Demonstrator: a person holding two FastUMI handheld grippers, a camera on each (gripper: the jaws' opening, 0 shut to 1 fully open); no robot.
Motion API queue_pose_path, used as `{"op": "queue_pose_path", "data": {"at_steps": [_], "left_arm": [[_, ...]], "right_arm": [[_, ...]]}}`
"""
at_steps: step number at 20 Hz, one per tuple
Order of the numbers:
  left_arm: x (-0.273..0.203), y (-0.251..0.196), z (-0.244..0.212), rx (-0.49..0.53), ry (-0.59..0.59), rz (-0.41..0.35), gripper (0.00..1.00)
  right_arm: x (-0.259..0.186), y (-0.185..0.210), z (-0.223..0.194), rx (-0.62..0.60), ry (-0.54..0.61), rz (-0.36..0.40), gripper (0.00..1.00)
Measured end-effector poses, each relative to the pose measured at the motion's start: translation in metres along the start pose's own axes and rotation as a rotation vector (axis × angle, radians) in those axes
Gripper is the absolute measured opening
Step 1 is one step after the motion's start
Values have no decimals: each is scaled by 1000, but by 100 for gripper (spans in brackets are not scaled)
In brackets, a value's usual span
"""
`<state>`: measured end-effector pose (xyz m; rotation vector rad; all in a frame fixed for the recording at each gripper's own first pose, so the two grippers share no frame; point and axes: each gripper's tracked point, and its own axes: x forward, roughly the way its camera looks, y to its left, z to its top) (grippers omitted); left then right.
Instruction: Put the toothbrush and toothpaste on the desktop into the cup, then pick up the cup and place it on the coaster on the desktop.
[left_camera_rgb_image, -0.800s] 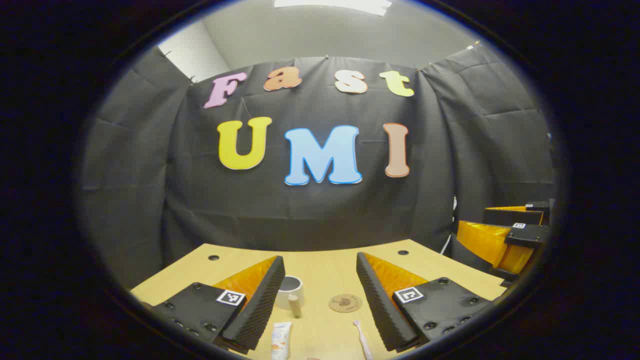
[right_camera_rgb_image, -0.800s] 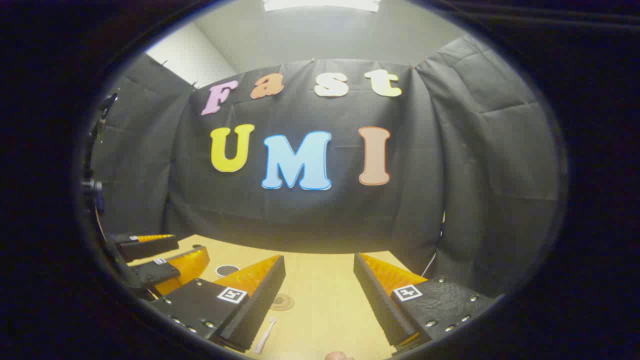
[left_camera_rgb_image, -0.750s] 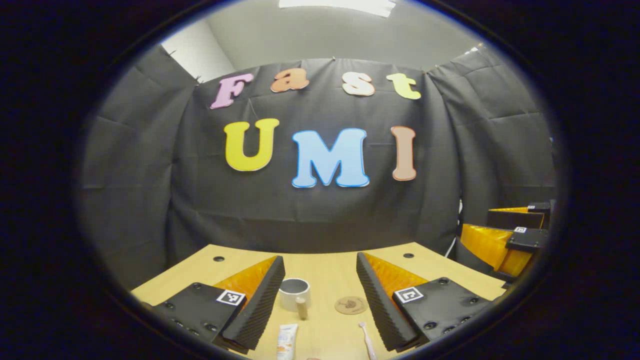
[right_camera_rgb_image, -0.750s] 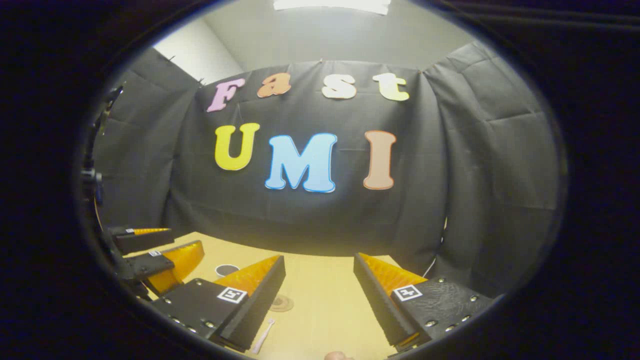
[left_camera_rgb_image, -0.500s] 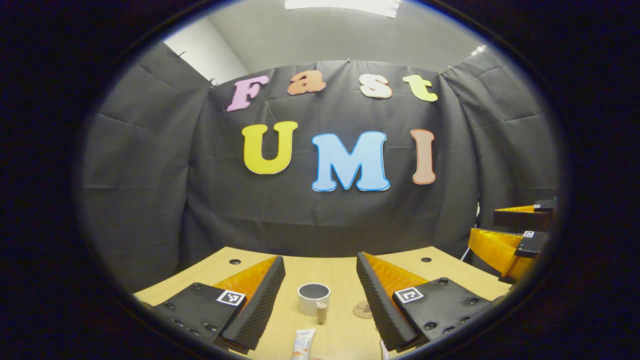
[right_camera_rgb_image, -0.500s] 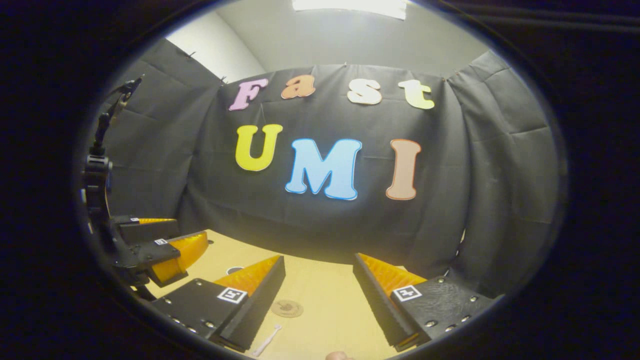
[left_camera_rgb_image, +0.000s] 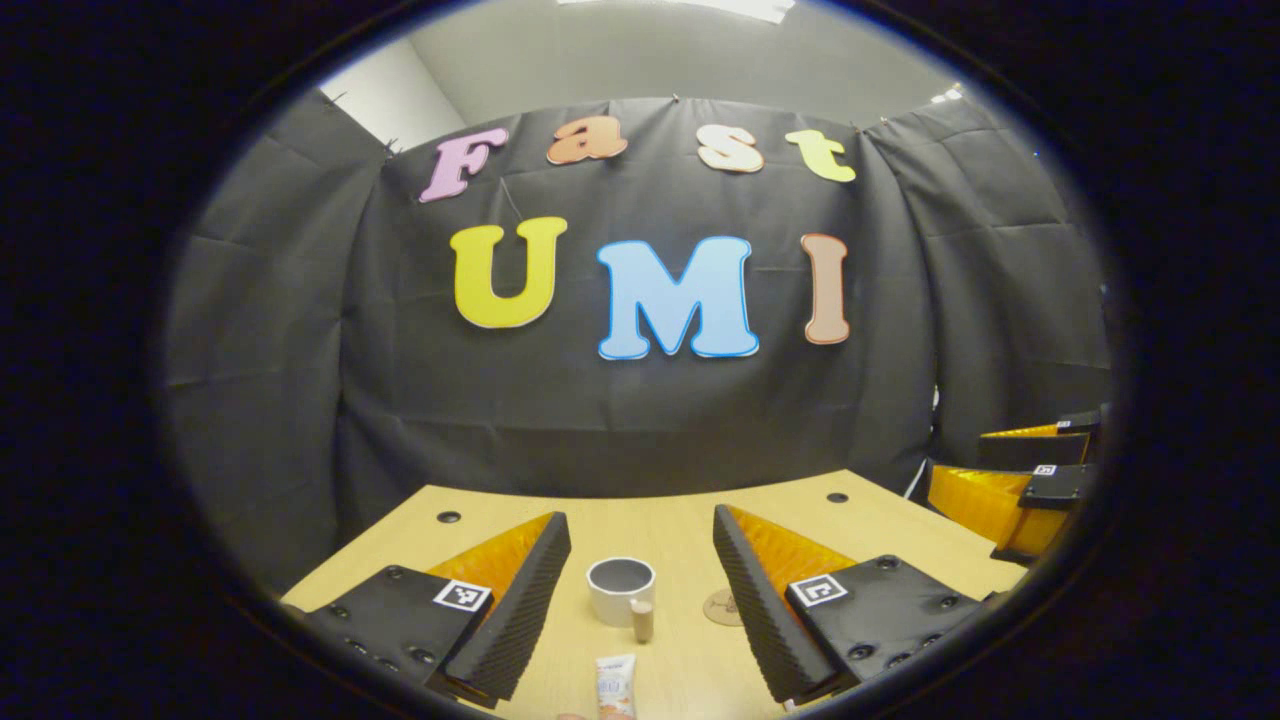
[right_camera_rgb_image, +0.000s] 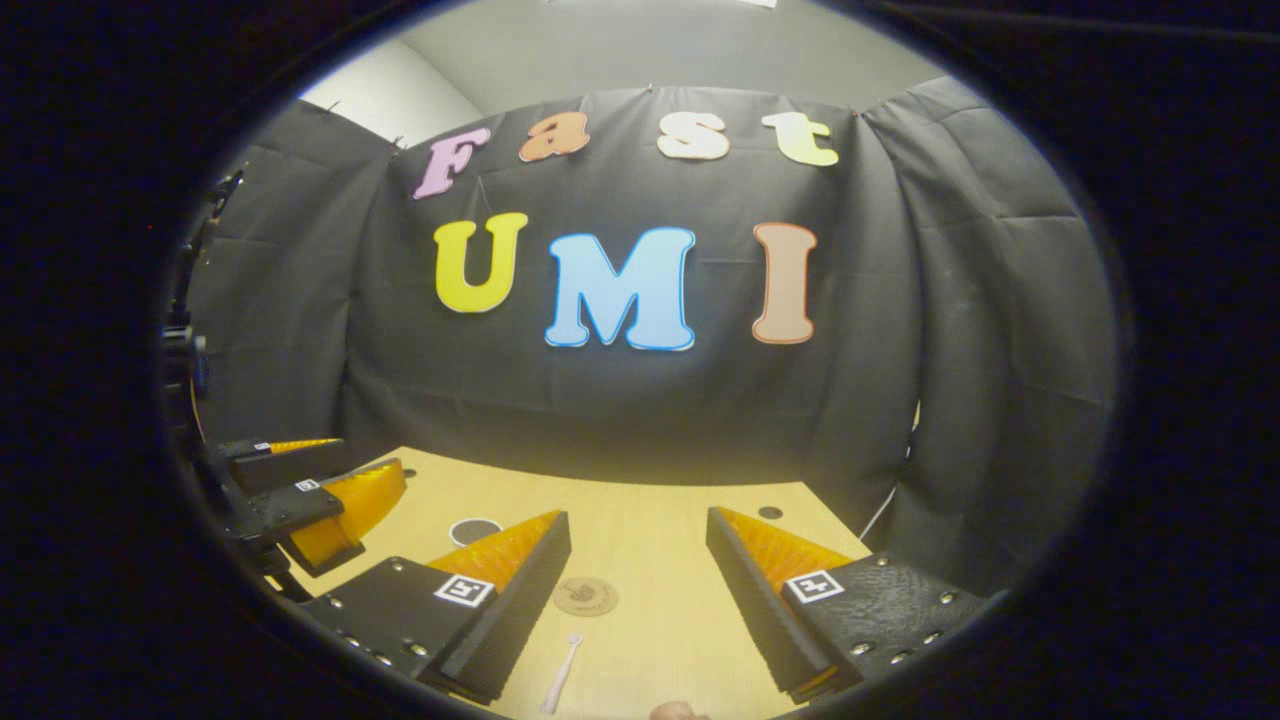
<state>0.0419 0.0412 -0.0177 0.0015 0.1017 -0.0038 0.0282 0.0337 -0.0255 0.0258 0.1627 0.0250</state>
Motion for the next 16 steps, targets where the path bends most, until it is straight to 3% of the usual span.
{"op": "queue_pose_path", "data": {"at_steps": [5,11,16], "left_arm": [[13,2,-39,-3,128,-19,93],[29,10,-131,-65,426,-15,93],[28,21,-186,-95,656,4,93]], "right_arm": [[12,18,-41,-2,170,48,90],[24,47,-119,11,483,114,91],[18,56,-156,53,685,115,91]]}}
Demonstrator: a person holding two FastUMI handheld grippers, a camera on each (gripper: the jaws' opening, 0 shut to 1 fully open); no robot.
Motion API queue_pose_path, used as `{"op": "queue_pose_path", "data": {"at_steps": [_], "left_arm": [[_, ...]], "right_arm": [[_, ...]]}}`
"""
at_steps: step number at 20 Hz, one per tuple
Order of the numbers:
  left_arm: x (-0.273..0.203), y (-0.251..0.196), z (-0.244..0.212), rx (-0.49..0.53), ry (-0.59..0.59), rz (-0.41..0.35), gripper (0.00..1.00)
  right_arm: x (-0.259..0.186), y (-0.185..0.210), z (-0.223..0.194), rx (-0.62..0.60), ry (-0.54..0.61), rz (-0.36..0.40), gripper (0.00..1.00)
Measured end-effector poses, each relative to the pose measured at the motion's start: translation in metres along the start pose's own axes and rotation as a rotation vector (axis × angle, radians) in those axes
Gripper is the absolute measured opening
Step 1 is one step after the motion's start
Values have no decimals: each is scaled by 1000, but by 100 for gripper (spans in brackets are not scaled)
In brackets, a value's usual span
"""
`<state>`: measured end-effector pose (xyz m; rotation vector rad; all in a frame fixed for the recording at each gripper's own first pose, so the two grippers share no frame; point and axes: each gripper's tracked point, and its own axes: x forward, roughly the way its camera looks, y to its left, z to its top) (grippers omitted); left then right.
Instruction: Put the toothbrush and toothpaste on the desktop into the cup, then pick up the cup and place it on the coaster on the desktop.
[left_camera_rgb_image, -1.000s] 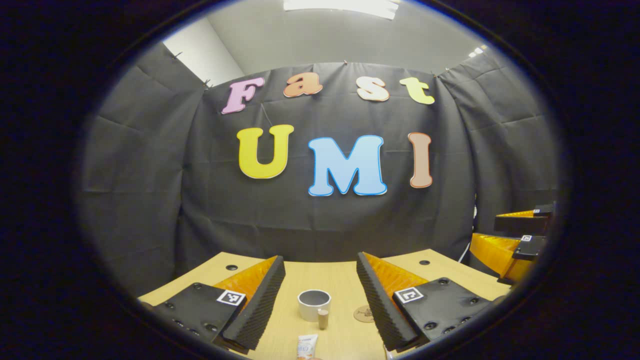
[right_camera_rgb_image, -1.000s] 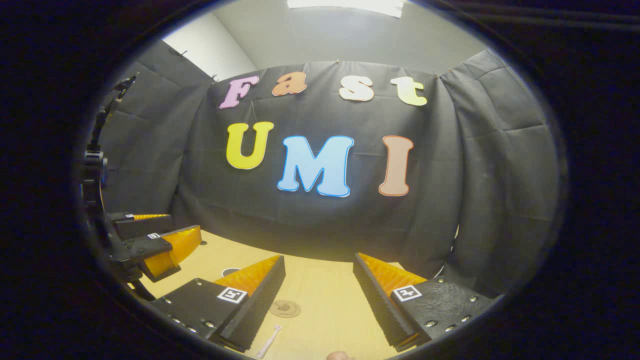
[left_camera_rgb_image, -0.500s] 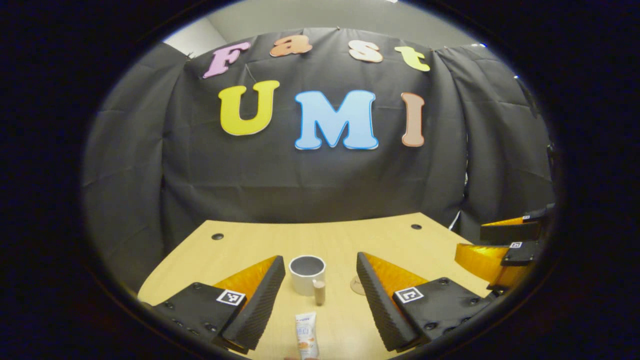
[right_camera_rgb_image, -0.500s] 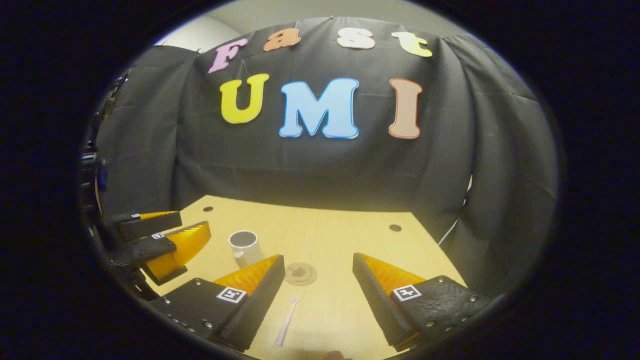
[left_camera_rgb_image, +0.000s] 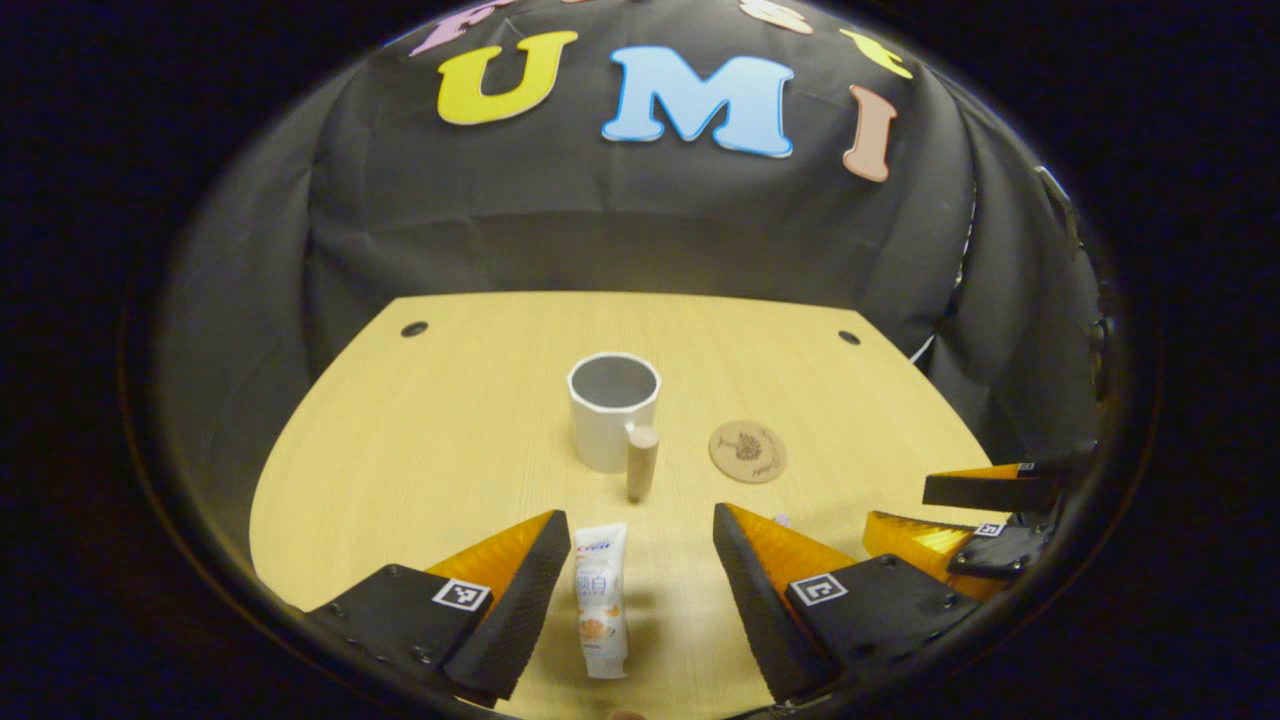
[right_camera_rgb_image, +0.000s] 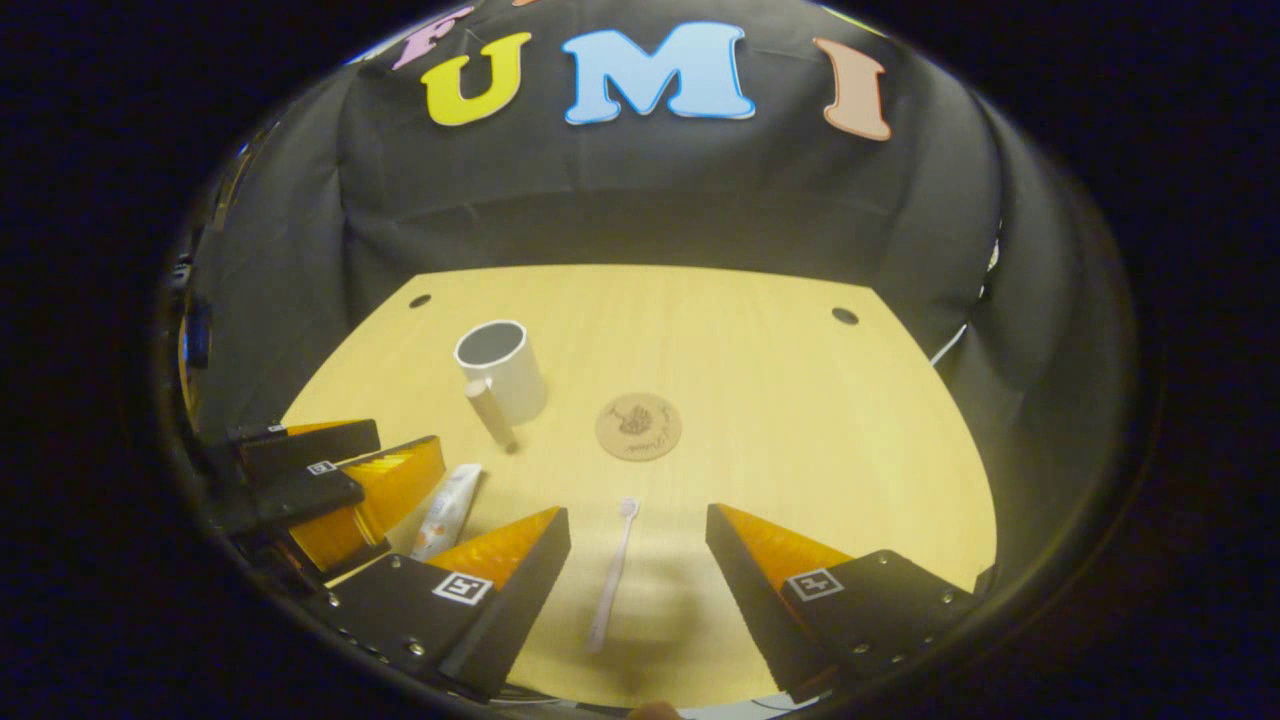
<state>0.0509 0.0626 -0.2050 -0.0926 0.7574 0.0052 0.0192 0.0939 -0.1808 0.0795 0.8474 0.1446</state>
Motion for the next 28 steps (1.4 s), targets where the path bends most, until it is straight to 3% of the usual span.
{"op": "queue_pose_path", "data": {"at_steps": [5,8,15,17,18,20,22,23,25,26,28], "left_arm": [[18,7,-34,-8,245,19,94],[18,-2,-59,-31,388,16,95],[29,-10,-86,-51,507,10,95],[31,-11,-94,-53,538,4,94],[32,-10,-97,-42,543,9,94],[34,-4,-97,-12,538,19,80],[35,-2,-95,1,532,26,61],[36,0,-96,4,533,34,67],[38,-2,-95,3,525,29,51],[36,-1,-95,23,521,23,46],[36,-1,-96,33,517,16,43]], "right_arm": [[35,6,-44,81,236,13,92],[48,3,-65,58,348,-13,93],[67,9,-89,44,481,-20,90],[69,11,-97,41,515,-15,80],[70,11,-97,38,511,-18,80],[72,10,-98,30,518,-34,63],[74,8,-96,34,507,-44,61],[73,9,-96,28,514,-39,49],[71,7,-95,34,511,-44,49],[70,10,-99,54,524,-27,13],[69,10,-99,41,516,-3,14]]}}
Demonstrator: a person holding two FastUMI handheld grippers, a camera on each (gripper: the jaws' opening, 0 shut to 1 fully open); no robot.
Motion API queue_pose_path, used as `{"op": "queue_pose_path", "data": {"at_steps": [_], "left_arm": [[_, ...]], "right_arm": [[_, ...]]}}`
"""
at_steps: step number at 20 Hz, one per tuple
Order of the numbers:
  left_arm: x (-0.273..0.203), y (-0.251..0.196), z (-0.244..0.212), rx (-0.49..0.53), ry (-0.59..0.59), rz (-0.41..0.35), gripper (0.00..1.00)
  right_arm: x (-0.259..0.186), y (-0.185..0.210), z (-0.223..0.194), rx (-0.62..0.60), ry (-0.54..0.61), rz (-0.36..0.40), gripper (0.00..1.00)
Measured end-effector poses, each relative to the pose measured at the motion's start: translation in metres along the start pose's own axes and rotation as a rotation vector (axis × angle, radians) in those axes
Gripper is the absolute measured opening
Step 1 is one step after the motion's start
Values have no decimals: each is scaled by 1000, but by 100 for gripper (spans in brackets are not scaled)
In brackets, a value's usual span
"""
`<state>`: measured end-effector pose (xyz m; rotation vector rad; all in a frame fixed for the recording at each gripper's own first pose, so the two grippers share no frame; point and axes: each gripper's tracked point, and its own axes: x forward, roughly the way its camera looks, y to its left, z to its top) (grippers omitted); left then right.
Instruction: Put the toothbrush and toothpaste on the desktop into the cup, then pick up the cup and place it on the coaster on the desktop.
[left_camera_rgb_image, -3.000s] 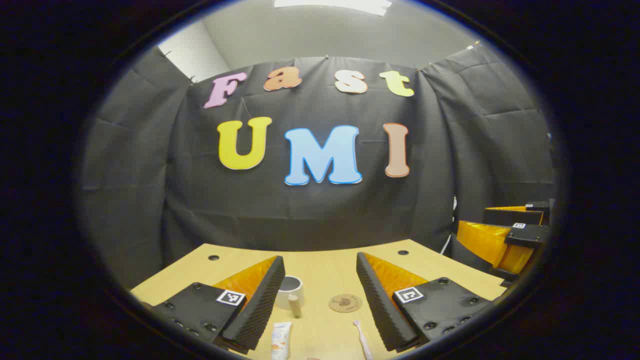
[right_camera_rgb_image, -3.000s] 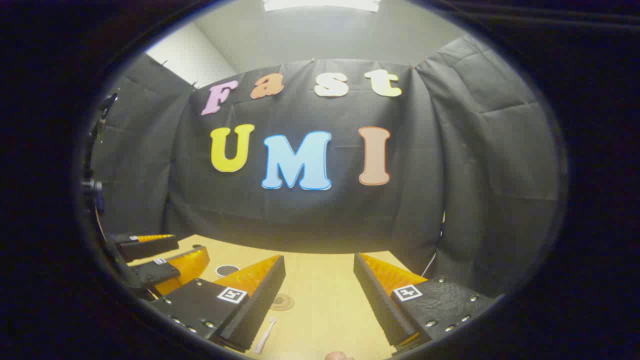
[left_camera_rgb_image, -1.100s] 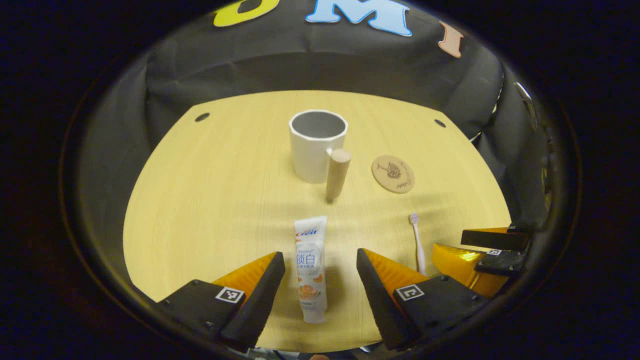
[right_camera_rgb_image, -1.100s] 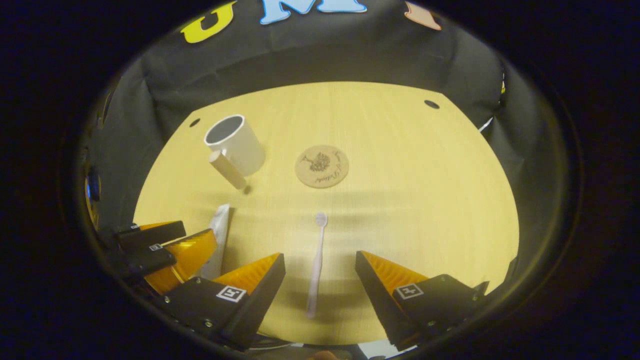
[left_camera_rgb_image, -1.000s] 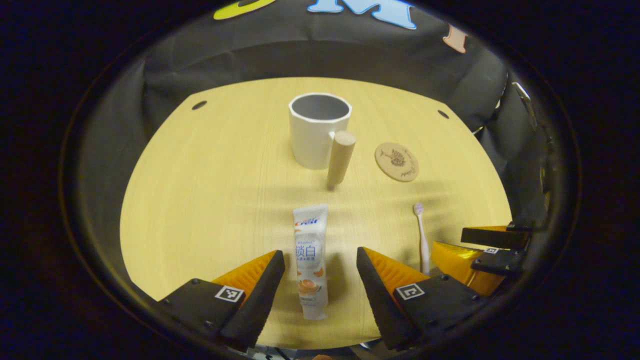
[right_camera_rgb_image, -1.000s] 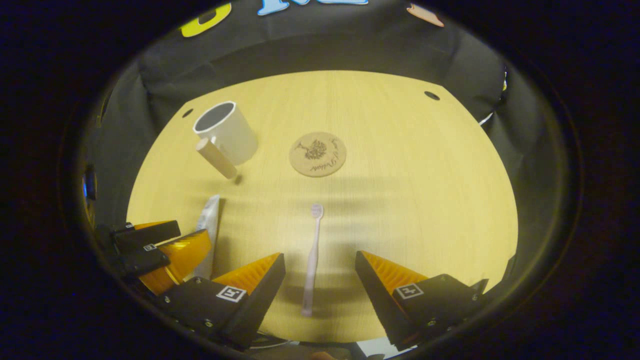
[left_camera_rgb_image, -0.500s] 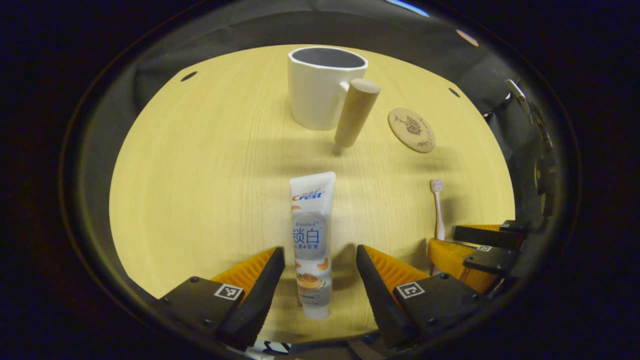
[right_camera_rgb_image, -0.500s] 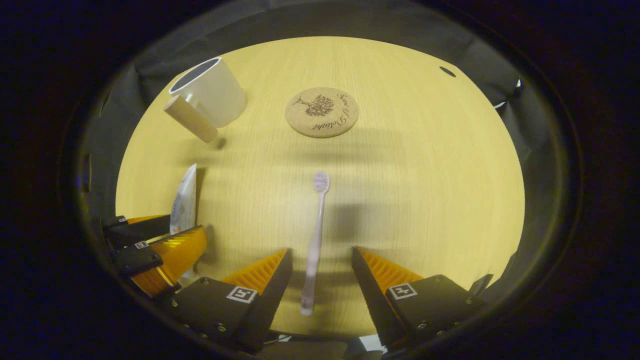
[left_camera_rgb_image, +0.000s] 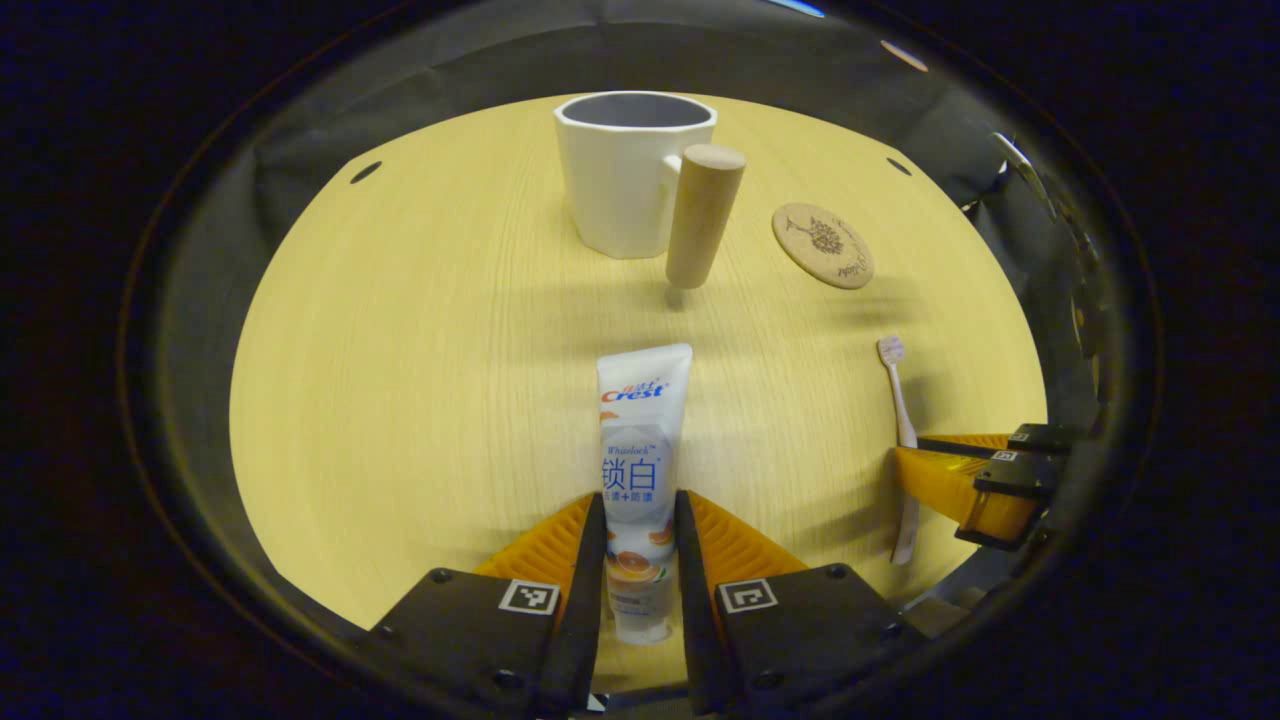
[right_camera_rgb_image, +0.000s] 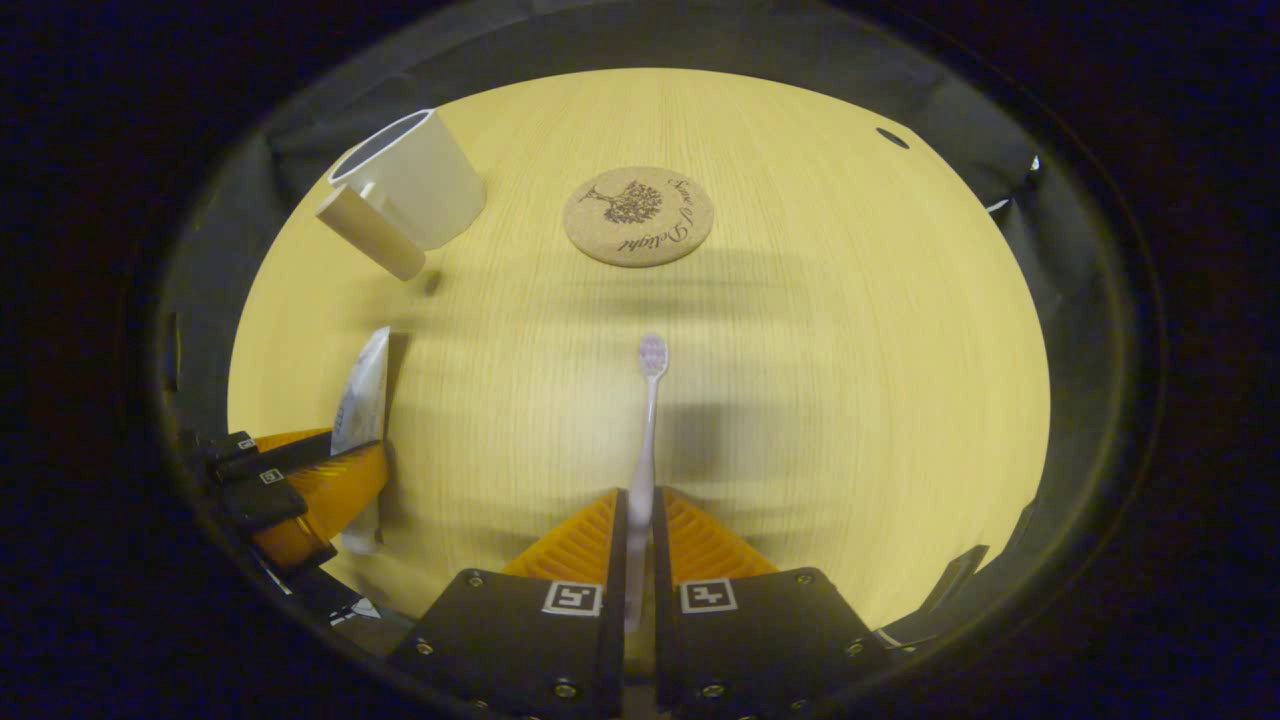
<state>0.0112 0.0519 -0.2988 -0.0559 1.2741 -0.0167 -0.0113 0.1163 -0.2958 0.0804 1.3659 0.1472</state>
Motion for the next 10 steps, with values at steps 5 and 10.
{"op": "queue_pose_path", "data": {"at_steps": [5,10], "left_arm": [[-2,1,2,-48,-31,-13,28],[-13,5,13,-117,-132,-58,22]], "right_arm": [[2,-1,1,-5,-31,5,11],[-4,-2,5,50,-92,60,6]]}}
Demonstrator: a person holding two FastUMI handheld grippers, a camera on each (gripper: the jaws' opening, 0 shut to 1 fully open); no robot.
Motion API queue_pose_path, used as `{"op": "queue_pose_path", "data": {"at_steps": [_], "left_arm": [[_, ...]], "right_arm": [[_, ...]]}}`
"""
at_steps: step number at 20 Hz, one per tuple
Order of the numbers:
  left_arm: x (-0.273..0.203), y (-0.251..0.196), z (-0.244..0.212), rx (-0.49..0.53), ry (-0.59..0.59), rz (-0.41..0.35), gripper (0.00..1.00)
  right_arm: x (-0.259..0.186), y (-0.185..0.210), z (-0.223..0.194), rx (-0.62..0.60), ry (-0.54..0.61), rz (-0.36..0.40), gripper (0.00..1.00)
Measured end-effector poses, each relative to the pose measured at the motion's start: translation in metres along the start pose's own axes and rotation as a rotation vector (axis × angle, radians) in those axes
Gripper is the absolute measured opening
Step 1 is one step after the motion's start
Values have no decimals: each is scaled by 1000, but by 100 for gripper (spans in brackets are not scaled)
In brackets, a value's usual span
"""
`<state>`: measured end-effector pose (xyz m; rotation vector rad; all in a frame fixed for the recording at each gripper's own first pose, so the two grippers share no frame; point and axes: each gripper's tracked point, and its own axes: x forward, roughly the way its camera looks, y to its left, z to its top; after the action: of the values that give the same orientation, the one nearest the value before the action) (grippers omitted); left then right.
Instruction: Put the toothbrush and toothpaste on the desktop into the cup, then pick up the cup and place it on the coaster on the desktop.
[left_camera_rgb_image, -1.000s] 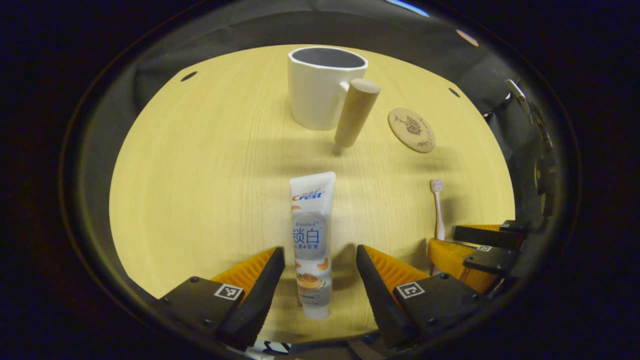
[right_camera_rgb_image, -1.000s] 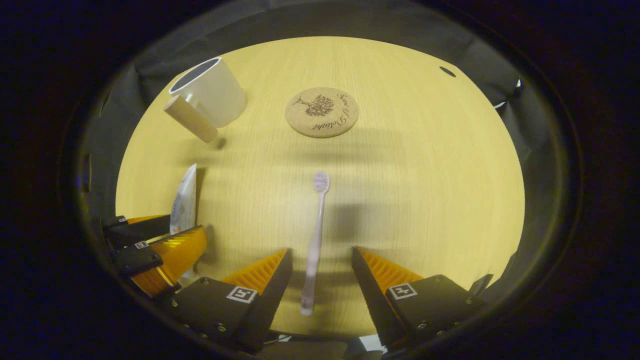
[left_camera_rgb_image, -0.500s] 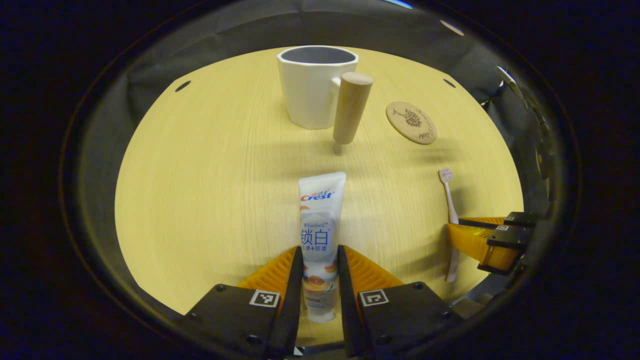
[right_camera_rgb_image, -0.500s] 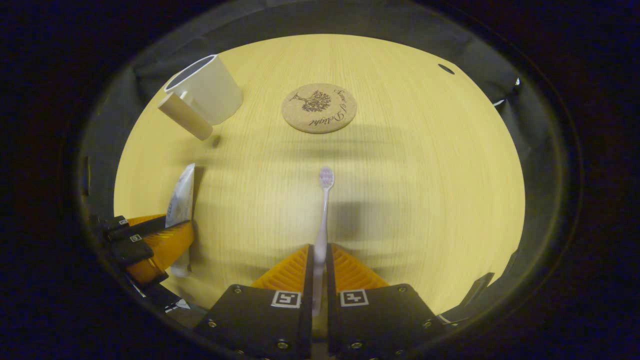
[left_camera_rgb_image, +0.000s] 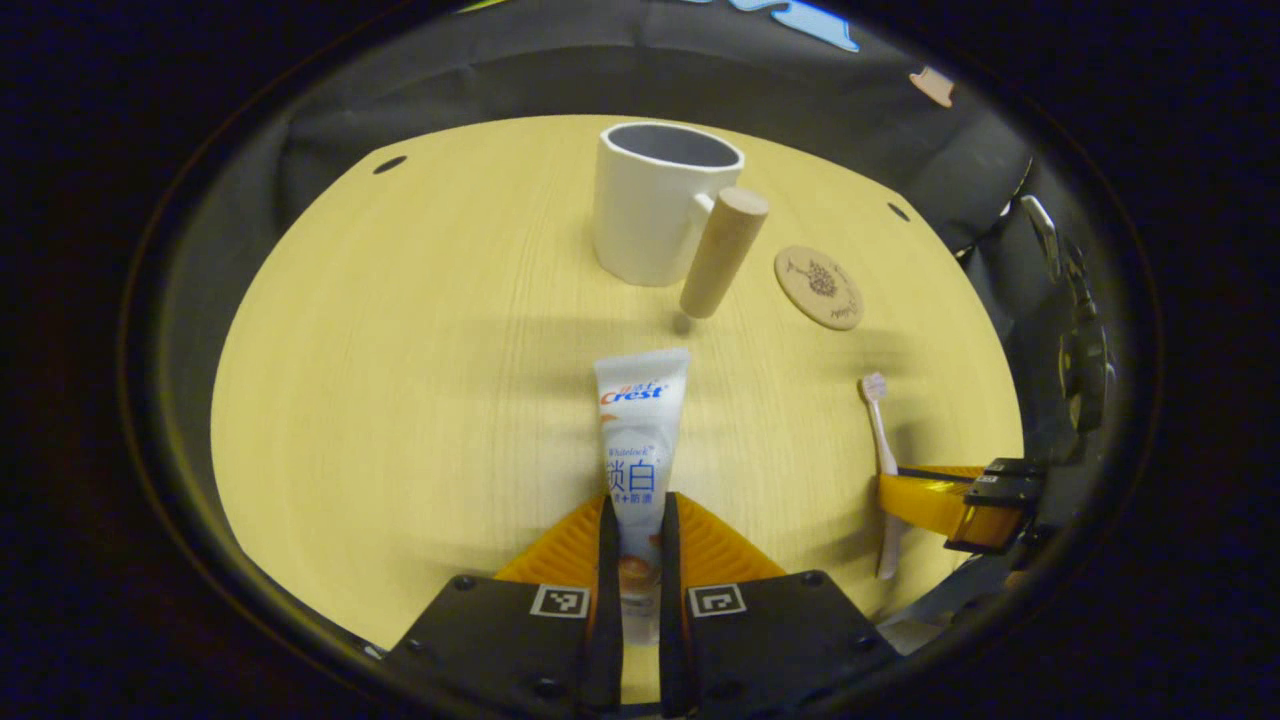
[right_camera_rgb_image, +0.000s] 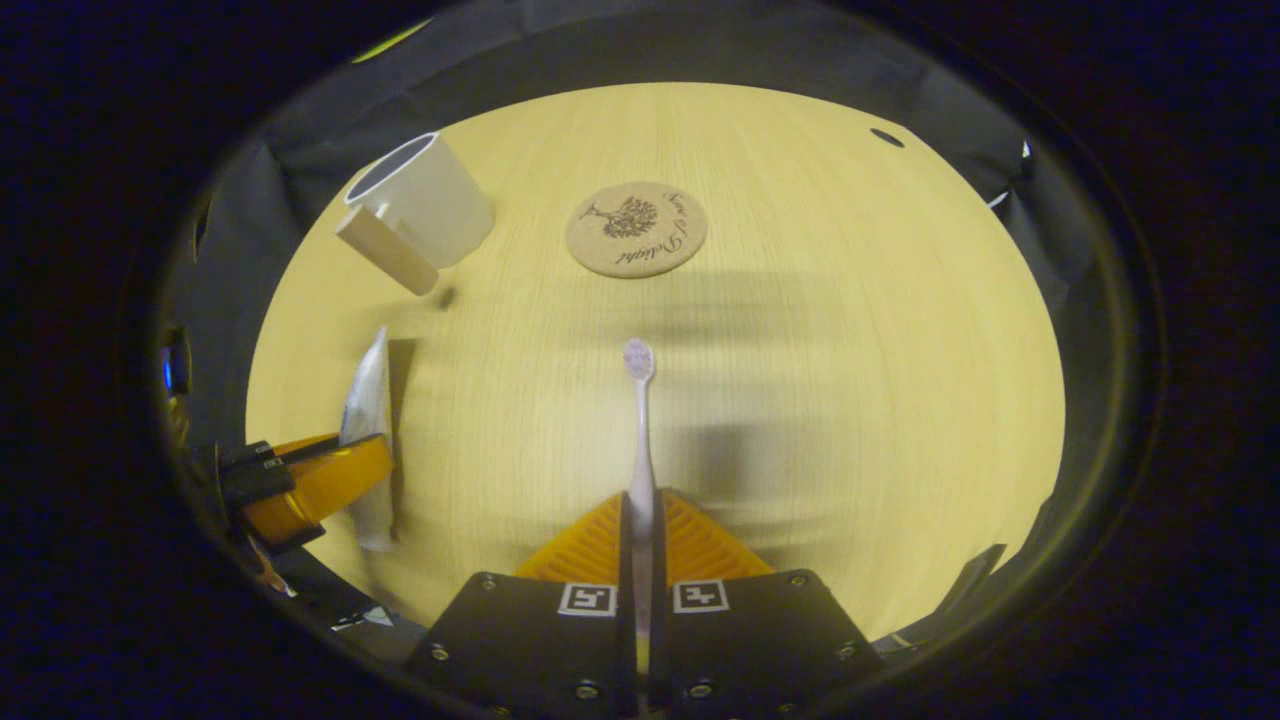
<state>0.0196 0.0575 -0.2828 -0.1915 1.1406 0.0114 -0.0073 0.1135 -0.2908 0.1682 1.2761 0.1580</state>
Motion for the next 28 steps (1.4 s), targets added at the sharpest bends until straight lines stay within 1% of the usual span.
{"op": "queue_pose_path", "data": {"at_steps": [3,6,9,12,13,15,16,18,20,23,25,28], "left_arm": [[-21,-2,21,-25,-94,-20,22],[-50,-4,55,-21,-212,-38,22],[-85,-9,95,-9,-351,-65,22],[-124,3,123,-9,-503,-112,21],[-117,-7,121,-6,-547,-125,21],[-120,-13,135,12,-650,-142,22],[-128,-12,145,28,-711,-143,22],[-146,-10,165,42,-804,-150,20],[-153,-14,189,41,-883,-187,21],[-150,-26,212,41,-957,-226,20],[-147,-34,227,32,-997,-268,21],[-131,-35,231,38,-986,-266,21]], "right_arm": [[-20,8,17,25,-96,66,6],[-44,14,39,38,-199,120,6],[-65,20,57,57,-293,175,6],[-88,27,74,60,-395,227,6],[-95,27,77,52,-426,237,6],[-106,27,85,38,-494,241,6],[-111,26,90,36,-524,244,6],[-123,27,98,42,-574,257,6],[-134,27,106,42,-621,266,6],[-137,24,112,32,-643,251,6],[-137,23,112,39,-635,241,6],[-132,21,109,26,-620,220,6]]}}
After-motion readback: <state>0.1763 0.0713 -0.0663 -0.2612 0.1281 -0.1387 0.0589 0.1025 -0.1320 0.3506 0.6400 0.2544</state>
